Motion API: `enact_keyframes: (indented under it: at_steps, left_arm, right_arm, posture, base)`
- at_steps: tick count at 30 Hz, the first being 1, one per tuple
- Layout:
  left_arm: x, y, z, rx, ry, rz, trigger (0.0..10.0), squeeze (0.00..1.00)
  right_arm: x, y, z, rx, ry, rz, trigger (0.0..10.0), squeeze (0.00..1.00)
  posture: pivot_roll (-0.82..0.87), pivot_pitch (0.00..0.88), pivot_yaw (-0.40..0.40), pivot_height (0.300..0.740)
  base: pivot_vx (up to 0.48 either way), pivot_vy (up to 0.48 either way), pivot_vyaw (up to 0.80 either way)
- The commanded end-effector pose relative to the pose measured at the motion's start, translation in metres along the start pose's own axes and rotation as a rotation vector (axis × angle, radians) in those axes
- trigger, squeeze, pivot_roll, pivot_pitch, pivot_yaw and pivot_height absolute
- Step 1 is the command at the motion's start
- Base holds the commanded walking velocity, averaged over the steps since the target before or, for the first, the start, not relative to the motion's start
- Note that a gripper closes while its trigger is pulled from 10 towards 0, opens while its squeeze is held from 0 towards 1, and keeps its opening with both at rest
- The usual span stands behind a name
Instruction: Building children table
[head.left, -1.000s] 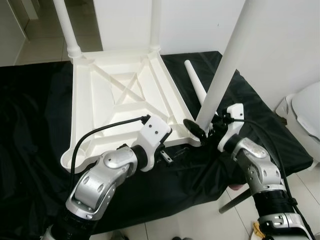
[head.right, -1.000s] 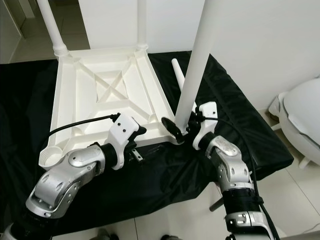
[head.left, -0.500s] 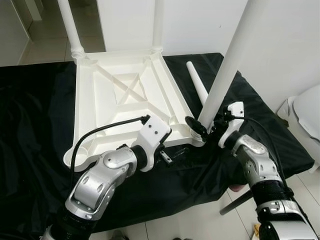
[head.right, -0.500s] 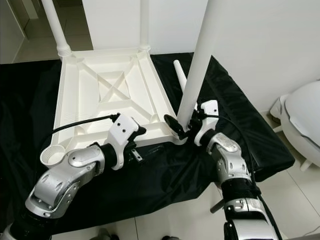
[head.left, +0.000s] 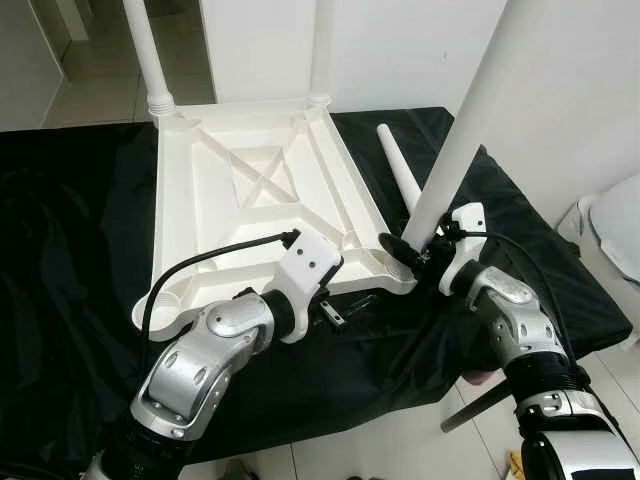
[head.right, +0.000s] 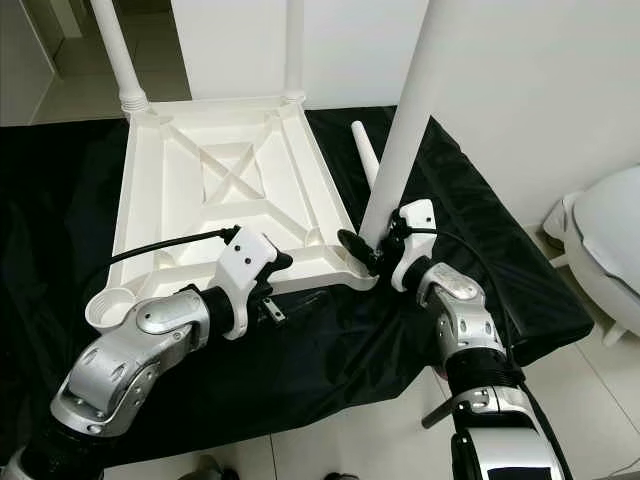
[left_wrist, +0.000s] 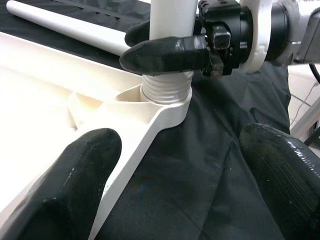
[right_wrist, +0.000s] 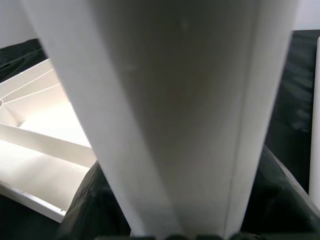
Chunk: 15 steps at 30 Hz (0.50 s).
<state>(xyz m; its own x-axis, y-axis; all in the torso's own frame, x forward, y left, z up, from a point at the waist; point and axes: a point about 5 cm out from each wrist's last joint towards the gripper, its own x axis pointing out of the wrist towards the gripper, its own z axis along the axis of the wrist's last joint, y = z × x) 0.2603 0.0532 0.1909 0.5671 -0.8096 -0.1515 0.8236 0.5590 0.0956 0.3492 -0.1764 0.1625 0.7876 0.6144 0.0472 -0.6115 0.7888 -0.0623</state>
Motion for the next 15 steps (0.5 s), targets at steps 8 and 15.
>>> enact_keyframes:
  at_steps: [8,15]
  left_arm:
    - [0.001,0.001,0.003,0.002,-0.01,0.008,10.0,0.0]
    - [0.003,0.002,0.004,0.006,-0.01,0.003,10.0,0.0]
  right_arm:
    - [0.003,0.013,-0.002,0.07,-0.061,-0.167,10.0,0.0]
    - [0.012,0.028,0.002,0.118,-0.119,-0.317,10.0,0.0]
  posture:
    - [-0.01,0.092,-0.017,0.74]
    - [-0.01,0.086,-0.01,0.74]
  base:
    - [0.0,0.0,0.0]
    - [0.0,0.0,0.0]
